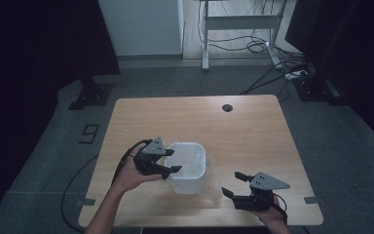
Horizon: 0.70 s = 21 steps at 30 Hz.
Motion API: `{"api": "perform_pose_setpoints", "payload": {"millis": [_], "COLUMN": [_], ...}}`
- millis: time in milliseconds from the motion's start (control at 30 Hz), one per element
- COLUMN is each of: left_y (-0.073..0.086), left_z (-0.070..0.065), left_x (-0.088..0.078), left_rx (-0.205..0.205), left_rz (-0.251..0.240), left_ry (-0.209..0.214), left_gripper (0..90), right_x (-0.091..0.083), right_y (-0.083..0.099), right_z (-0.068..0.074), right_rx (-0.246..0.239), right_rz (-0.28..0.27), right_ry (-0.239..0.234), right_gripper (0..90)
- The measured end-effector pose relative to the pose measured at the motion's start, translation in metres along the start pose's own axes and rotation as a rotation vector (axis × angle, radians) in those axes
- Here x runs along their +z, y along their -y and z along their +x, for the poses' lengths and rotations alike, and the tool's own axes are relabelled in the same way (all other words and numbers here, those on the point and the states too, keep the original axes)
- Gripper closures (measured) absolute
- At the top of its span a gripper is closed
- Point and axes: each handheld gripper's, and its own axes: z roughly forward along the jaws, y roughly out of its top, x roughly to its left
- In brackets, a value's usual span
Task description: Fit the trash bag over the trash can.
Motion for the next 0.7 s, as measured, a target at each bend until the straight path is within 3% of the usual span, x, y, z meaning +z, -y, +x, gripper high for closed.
{"api": "perform_pose_setpoints", "payload": {"millis": [700], "left_y": [-0.01], "left_z": [-0.004], "left_x": [0.012], "left_rx": [0.029], "left_rz": [0.107], "left_ry": [0.014], "left_gripper": [34.3], "right_x": [0.002], "right_y": [0.001], "right_z": [0.001], "right_rx": [-0.005], "right_rz": [0.011], "right_ry": [-0.004], "right_gripper": [24.6]}}
